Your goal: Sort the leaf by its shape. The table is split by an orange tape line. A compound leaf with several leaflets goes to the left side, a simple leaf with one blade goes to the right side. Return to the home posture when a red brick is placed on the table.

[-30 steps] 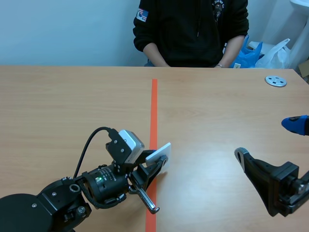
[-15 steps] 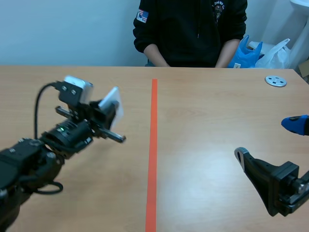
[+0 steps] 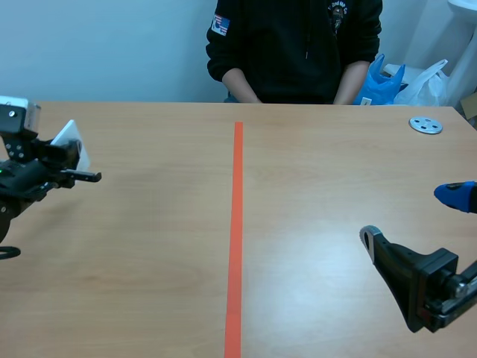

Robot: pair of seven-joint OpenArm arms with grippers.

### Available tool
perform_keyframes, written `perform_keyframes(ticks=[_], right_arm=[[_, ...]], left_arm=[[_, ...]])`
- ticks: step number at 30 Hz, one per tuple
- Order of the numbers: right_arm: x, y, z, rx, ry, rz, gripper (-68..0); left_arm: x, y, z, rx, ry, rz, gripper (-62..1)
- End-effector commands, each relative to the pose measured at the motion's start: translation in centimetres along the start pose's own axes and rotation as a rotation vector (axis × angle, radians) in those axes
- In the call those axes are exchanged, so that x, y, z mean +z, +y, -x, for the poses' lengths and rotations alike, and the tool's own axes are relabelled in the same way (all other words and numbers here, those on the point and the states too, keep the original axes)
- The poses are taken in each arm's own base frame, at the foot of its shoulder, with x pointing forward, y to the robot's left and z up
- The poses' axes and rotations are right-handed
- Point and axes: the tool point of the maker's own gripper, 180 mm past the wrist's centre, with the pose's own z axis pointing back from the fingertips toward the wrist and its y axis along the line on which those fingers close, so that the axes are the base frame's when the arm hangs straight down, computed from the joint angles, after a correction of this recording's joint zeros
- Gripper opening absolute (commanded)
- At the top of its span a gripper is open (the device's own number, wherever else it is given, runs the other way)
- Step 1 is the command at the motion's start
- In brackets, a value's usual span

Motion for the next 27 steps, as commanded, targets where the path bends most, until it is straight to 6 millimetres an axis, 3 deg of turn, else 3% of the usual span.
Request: perform_keyframes(ticks=[1,9,14,17,22,27], right_arm=[[-0.2,0.0,-1.4,0.008,-0.047,-0.009,0.4],[-0.2,0.0,-1.4,0.008,-0.047,-0.009,0.4],[-0.2,0.0,-1.4,0.008,-0.047,-0.009,0.4],[-0.2,0.1,-1.4,0.007,-0.048,-0.013,0.4],[-0.2,0.1,-1.5,0.001,-0.05,-0.015,0.4],[-0.2,0.1,-1.5,0.001,-0.05,-0.015,0.4]], left_arm=[[-0.2,0.9,-0.7,0.017,-0.033,-0.021,-55.4],[0.7,3.0,2.7,0.152,0.035,-0.112,-55.3],[1.0,3.4,3.1,0.171,0.037,-0.129,-53.4],[1.0,3.4,3.2,0.171,0.039,-0.129,-44.8],[1.1,3.5,3.1,0.169,0.029,-0.13,-37.0],[1.1,3.6,1.8,0.167,-0.04,-0.132,-9.2]])
